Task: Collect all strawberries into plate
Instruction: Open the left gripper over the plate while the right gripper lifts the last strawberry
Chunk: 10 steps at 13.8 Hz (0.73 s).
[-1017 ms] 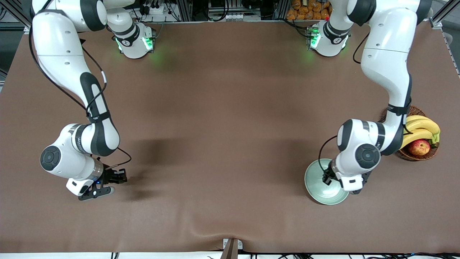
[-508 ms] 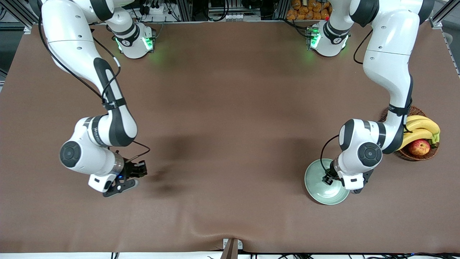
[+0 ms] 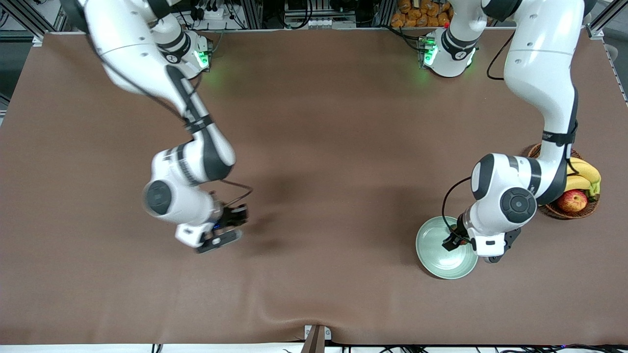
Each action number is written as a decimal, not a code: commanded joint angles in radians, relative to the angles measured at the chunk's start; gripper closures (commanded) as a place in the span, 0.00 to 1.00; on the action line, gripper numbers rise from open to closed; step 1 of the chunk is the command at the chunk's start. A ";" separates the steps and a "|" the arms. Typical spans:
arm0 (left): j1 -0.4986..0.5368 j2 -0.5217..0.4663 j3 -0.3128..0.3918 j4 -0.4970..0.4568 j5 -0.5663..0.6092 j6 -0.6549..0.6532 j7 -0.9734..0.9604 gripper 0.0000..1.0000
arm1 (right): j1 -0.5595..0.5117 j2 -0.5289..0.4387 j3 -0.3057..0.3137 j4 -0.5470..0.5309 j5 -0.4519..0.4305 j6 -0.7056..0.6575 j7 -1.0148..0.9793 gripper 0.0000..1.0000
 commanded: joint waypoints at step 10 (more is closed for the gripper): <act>-0.004 -0.087 -0.028 -0.092 0.023 -0.016 0.142 0.00 | 0.250 0.088 -0.007 -0.009 0.006 0.069 0.146 0.95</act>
